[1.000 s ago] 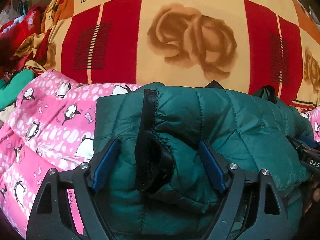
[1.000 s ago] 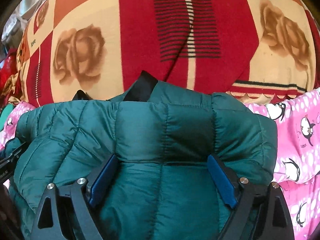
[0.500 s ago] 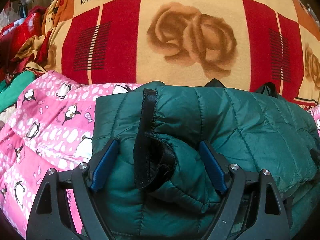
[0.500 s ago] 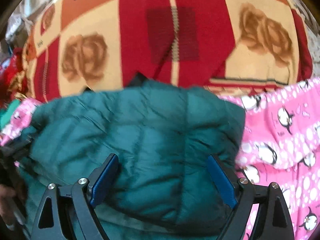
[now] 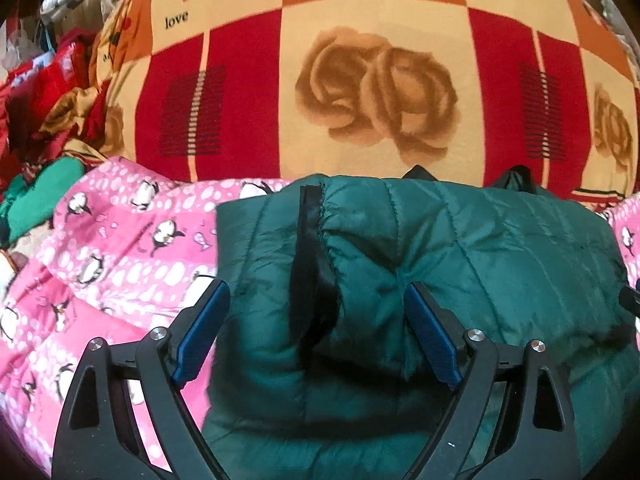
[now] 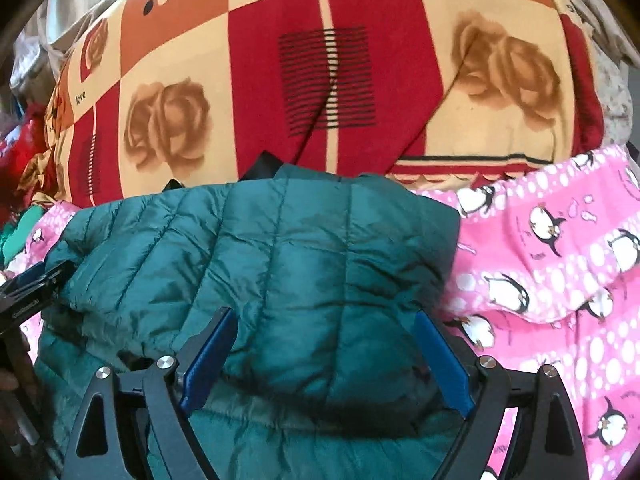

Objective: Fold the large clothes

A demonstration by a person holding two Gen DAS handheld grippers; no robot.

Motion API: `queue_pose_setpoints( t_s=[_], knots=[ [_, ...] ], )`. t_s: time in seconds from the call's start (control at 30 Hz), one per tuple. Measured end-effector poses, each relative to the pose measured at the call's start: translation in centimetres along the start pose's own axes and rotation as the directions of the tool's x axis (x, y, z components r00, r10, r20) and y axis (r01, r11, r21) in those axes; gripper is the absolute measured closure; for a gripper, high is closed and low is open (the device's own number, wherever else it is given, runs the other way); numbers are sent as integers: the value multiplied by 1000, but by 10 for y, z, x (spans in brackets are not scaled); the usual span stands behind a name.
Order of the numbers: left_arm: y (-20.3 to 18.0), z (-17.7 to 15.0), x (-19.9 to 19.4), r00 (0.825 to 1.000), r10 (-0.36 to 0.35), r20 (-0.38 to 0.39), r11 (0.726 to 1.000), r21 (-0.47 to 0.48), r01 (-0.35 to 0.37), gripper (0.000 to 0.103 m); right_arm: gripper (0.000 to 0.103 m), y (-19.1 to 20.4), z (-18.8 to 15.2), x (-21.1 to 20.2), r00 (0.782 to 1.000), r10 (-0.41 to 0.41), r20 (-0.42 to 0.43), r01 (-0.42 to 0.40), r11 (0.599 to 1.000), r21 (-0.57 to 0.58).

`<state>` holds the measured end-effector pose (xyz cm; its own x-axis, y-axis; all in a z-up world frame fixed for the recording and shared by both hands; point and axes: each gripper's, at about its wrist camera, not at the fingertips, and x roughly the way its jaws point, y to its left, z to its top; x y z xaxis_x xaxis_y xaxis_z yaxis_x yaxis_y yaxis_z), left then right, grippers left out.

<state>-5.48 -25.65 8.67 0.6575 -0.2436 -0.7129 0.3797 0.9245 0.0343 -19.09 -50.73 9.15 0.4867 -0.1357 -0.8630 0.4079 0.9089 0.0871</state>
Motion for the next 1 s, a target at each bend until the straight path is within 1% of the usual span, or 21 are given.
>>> queue_pose_setpoints(
  t_s=[0.1, 0.23, 0.5, 0.67, 0.8, 1.0],
  knots=[
    [3, -5, -15, 1000, 2, 17, 1000, 1, -2, 14, 15, -2, -4, 1, 999, -25, -31, 25, 1000, 10],
    [6, -10, -25, 1000, 11, 26, 1000, 10, -12, 14, 15, -4, -7, -9, 1000, 28, -13, -27, 997, 67],
    [12, -21, -33, 1000, 19, 25, 1000, 3, -19, 14, 15, 1, -11, -15, 1000, 8, -15, -7, 999, 43],
    [14, -24, -35, 1000, 19, 16, 1000, 1, -19, 14, 15, 0, -16, -11, 999, 1, -40, 1, 999, 45],
    [15, -27, -36, 1000, 19, 8, 1000, 3, -19, 14, 15, -7, -18, -10, 999, -8, -44, 11, 998, 54],
    [18, -38, -37, 1000, -13, -27, 1000, -10, 13, 14, 15, -18, -28, -13, 997, -10, -82, 15, 998, 58]
  ],
)
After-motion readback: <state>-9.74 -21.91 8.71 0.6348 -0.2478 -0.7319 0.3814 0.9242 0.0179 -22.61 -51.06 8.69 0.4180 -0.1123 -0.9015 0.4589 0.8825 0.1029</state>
